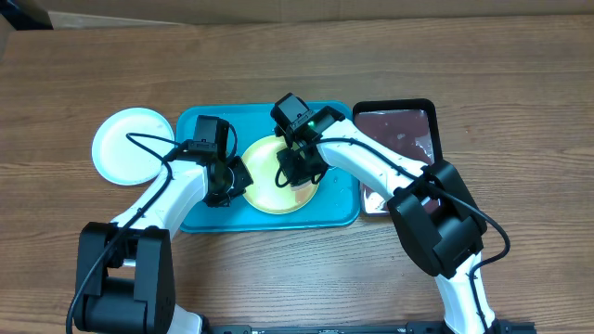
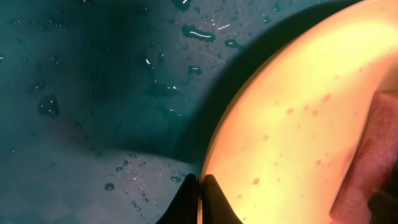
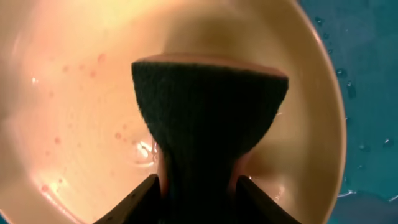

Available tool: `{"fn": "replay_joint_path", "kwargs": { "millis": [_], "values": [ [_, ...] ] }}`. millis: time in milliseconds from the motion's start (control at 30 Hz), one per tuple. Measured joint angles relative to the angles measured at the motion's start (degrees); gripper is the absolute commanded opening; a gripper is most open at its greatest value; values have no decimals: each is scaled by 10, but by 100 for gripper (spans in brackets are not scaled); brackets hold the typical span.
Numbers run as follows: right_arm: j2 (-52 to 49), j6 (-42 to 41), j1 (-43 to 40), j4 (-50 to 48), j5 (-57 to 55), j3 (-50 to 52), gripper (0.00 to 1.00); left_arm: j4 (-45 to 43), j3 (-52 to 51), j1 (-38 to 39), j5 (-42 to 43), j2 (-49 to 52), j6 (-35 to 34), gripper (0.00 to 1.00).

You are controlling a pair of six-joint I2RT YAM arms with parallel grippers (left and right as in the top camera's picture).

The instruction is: Clean dirty plates on tray and stack at the side

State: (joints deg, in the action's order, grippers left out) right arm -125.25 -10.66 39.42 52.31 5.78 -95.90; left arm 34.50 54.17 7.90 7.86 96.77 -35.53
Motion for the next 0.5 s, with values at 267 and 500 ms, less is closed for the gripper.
{"fn": "replay_joint_path", "kwargs": {
  "millis": [267, 500],
  "values": [
    [0, -2, 0, -22, -11, 14, 4, 0, 0, 0, 0, 0, 1, 4],
    [-7, -9, 0, -33, -11, 14, 4, -2, 0, 0, 3, 0, 1, 4]
  ]
}}
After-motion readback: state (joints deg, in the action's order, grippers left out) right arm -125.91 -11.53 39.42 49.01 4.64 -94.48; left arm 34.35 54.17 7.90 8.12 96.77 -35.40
